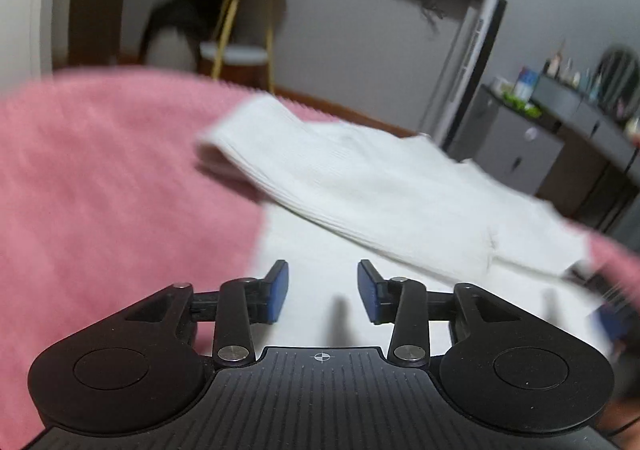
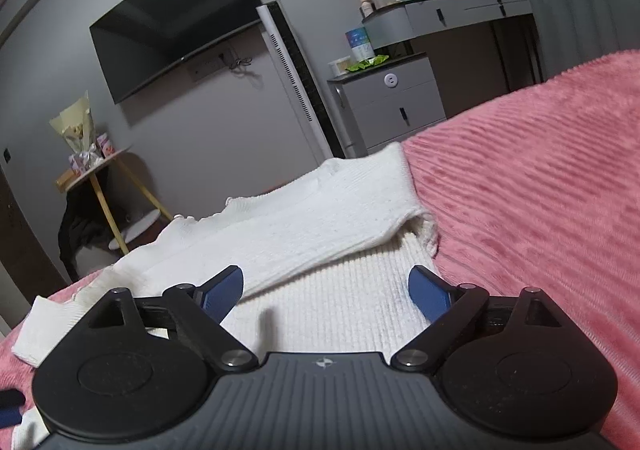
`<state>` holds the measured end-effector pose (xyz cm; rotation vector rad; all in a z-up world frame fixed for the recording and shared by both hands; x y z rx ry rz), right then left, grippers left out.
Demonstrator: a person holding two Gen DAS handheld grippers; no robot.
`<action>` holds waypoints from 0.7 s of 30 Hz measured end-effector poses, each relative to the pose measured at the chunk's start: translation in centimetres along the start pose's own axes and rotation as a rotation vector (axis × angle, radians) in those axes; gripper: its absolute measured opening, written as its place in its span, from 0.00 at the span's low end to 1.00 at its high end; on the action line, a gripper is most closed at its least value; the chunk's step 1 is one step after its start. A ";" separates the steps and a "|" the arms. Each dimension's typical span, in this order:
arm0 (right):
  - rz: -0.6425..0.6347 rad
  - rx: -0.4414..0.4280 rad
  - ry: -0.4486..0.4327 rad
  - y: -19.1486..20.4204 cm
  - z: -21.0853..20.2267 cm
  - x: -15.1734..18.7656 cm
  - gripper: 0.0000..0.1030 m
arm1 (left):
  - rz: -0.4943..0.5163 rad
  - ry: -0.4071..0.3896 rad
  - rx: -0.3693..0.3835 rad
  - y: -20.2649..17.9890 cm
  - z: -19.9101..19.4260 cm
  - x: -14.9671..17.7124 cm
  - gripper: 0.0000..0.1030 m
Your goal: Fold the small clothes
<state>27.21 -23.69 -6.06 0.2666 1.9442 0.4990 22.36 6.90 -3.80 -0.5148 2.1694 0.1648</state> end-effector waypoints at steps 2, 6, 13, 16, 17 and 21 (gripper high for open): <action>0.031 -0.067 0.023 1.4 -0.2 -0.4 0.87 | -0.028 0.006 -0.038 1.1 1.1 0.5 0.46; 0.088 -0.229 0.203 5.2 1.8 1.2 0.77 | -0.081 0.061 0.008 2.1 2.8 1.2 0.48; 0.134 -0.282 0.364 8.8 6.0 2.2 0.66 | -0.112 0.050 0.035 2.4 3.2 1.7 0.54; 0.105 -0.266 0.410 10.1 7.1 2.3 0.60 | -0.138 0.055 0.051 2.8 2.8 1.6 0.56; 0.065 -0.250 0.422 10.6 7.3 2.2 0.54 | -0.142 0.054 0.054 2.8 2.6 1.5 0.57; -0.071 -0.207 0.452 11.6 7.3 2.3 0.10 | -0.155 0.042 0.069 2.7 2.3 1.3 0.57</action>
Point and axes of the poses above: each gripper's, at about its wrist camera, not at the fingertips, and z roughly the way its jaws point, y to its left, x to its underside, the point moved 6 cm from there along z, roughly the way its jaws point, and after that the axes turned 11 degrees about -x, right-handed, at the moved point
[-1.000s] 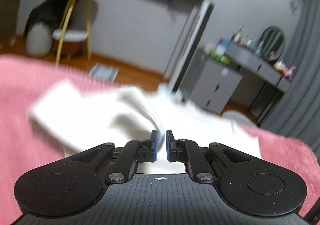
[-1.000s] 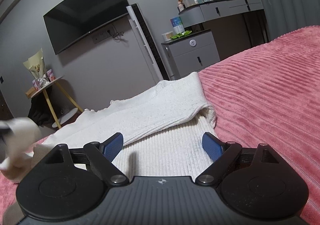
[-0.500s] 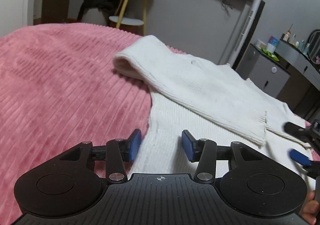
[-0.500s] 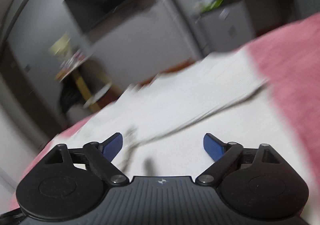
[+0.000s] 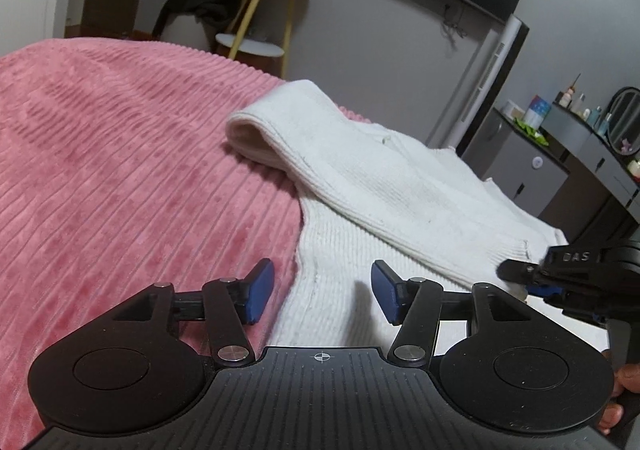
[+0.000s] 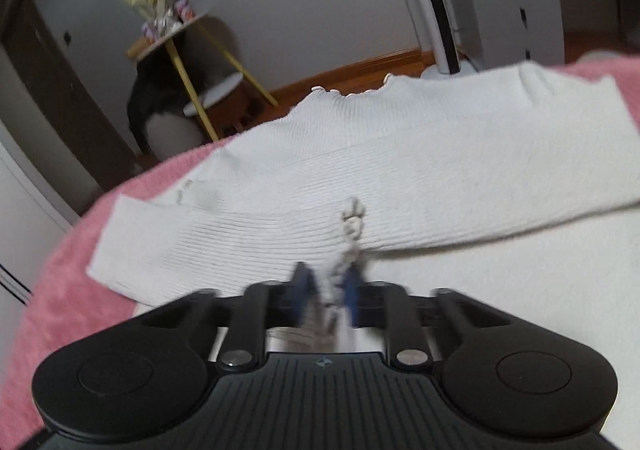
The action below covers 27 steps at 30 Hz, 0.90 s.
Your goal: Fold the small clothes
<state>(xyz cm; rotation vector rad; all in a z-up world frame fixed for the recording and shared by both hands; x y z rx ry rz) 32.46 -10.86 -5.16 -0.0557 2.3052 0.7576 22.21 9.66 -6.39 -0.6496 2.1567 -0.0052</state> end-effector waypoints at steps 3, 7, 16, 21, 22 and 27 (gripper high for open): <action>-0.031 -0.020 -0.019 0.3 -1.5 -0.8 0.08 | 0.002 -0.006 -0.002 -0.3 -0.2 0.0 0.59; -0.030 -0.019 -0.010 -0.1 -1.8 -1.1 0.09 | 0.017 -0.010 -0.007 -0.6 -0.2 0.2 0.61; -0.002 -0.039 0.011 -0.1 -0.3 0.1 0.24 | 0.007 -0.017 0.020 -0.8 -0.2 0.2 0.63; 0.016 -0.047 0.009 -0.3 0.4 -0.3 0.24 | 0.000 -0.025 0.023 -0.7 -0.2 0.0 0.63; -0.003 -0.051 0.012 0.0 0.4 -0.3 0.14 | -0.002 -0.027 0.024 -0.7 -0.2 0.0 0.63; -0.230 -0.009 -0.038 2.6 -1.3 -0.7 0.06 | -0.002 -0.039 0.017 -0.5 -0.4 -0.3 0.63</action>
Point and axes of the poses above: each gripper's, at about its wrist camera, not at the fingertips, and z roughly the way its jaws point, y to its left, x to its underside, the point moved 6 cm from there along z, roughly the way its jaws point, and after that the axes turned 11 degrees about -x, right-handed, at the moved point
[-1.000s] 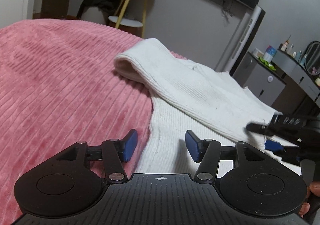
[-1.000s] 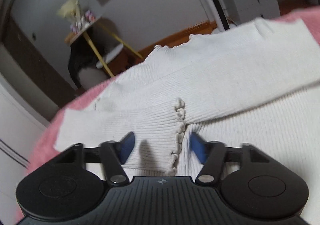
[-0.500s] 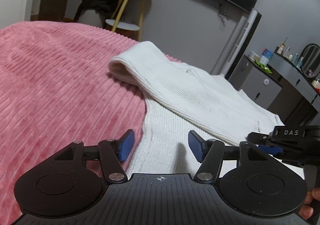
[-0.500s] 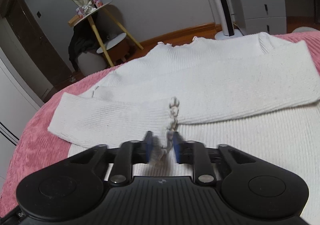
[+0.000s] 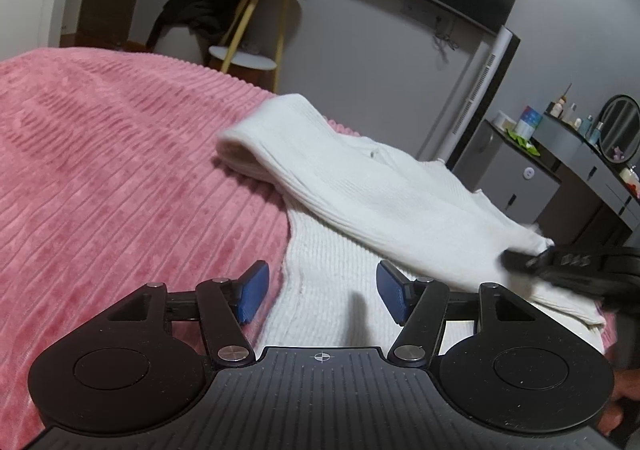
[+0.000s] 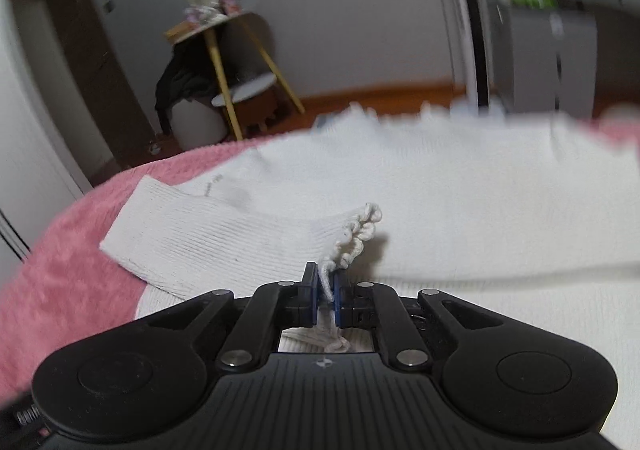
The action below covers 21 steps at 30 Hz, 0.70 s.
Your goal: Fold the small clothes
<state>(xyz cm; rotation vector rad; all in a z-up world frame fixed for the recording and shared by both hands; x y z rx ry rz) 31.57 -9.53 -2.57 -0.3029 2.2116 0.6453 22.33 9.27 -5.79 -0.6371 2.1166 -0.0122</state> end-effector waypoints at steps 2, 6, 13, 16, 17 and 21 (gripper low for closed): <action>-0.118 0.070 -0.053 0.5 -1.6 -1.1 0.06 | 0.009 -0.002 0.003 -0.2 0.0 -0.3 0.63; -0.190 0.135 -0.111 -0.6 -4.4 -3.3 0.06 | 0.101 -0.074 -0.029 -1.5 0.1 -1.9 0.62; -0.060 0.107 -0.147 -4.6 -7.4 -5.3 0.06 | 0.230 -0.107 -0.075 -2.8 2.8 -3.5 0.56; -0.039 0.066 -0.188 -5.1 -8.7 -6.1 0.06 | 0.273 -0.111 -0.087 -3.6 4.1 -4.1 0.55; -0.028 0.052 -0.199 -5.4 -9.1 -6.3 0.06 | 0.301 -0.123 -0.102 -4.0 4.5 -4.3 0.54; -0.032 0.094 -0.218 -7.2 -9.9 -6.9 0.06 | 0.405 -0.181 -0.125 -5.0 4.9 -4.7 0.34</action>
Point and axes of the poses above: each gripper's, at about its wrist camera, not at the fingertips, and z roughly the way its jaws point, y to its left, x to its underside, the point moved 6 cm from there along z, roughly the way its jaws point, and after that the axes turned 11 degrees about -x, right-handed, at the moved point
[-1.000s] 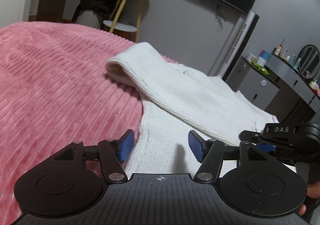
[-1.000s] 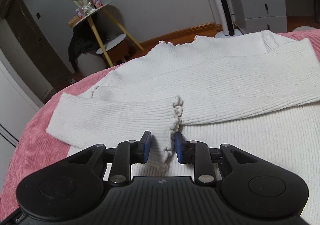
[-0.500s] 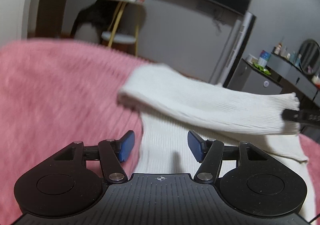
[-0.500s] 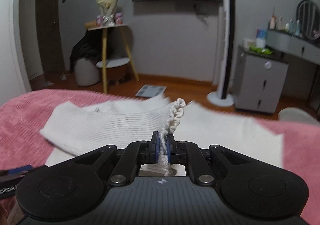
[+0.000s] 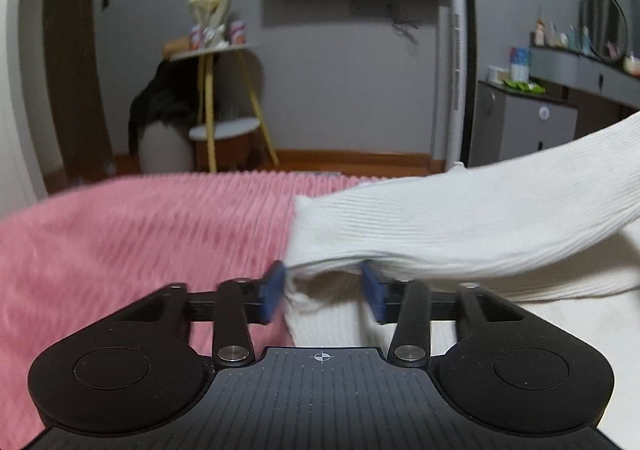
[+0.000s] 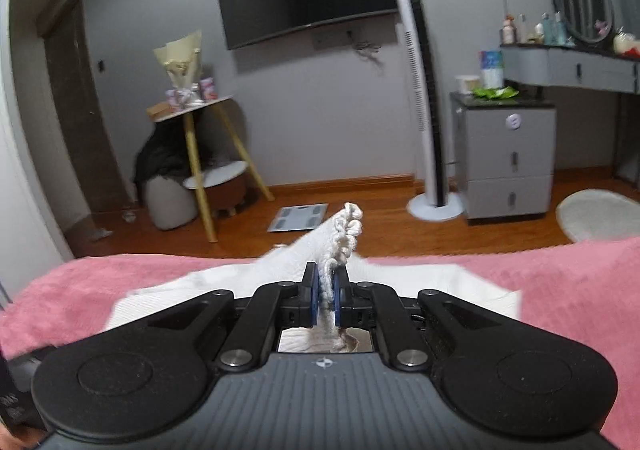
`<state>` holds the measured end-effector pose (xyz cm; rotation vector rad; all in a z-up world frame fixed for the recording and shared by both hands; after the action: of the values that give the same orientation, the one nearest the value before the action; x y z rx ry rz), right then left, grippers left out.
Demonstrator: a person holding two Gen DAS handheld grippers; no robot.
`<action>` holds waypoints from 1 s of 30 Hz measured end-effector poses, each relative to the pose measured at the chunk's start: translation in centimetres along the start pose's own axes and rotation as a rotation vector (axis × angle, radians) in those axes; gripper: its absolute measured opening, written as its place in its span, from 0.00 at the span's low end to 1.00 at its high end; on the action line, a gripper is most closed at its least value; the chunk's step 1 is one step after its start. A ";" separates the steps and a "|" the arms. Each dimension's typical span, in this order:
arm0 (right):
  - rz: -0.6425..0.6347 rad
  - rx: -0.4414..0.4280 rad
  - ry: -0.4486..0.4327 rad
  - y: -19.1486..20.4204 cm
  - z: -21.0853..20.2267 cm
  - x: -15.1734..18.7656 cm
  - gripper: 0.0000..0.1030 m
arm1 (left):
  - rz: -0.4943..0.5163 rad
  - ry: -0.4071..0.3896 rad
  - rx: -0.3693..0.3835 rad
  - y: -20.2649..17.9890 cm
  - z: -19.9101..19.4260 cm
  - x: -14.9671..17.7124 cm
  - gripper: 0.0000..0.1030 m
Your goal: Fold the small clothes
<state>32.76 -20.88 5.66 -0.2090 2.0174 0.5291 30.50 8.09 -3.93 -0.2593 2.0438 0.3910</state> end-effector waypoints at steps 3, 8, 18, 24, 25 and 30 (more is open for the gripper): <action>0.006 0.070 0.018 -2.3 0.0 0.5 0.06 | 0.009 -0.009 -0.002 -0.1 -0.1 -0.2 0.24; -0.031 0.198 0.070 -5.4 0.7 2.1 0.06 | 0.006 -0.031 0.038 -0.5 -1.1 -0.1 0.18; -0.186 0.350 0.133 -7.1 2.3 4.7 0.06 | 0.048 0.011 0.066 0.7 -2.1 0.0 0.32; -0.179 0.376 0.166 -7.8 3.0 6.0 0.11 | -0.060 0.010 0.121 2.7 -1.9 -3.3 0.65; -0.147 0.369 0.157 -8.0 2.7 6.1 0.13 | -0.073 0.031 0.161 2.4 -1.2 -4.0 0.74; -0.038 0.298 0.107 -7.8 1.6 6.4 0.21 | -0.070 0.193 0.256 -0.2 4.8 -5.4 0.75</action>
<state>33.74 -26.64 -2.78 -0.0947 2.1624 0.1926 37.04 9.85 -1.40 -0.2167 2.2405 0.0599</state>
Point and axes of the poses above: each gripper's, at about its wrist camera, not at the fingertips, and z roughly the way its jaws point, y to its left, x to its underside, the point moved 6 cm from there along z, roughly the way its jaws point, and after that the axes turned 11 degrees about -x, right-handed, at the moved point
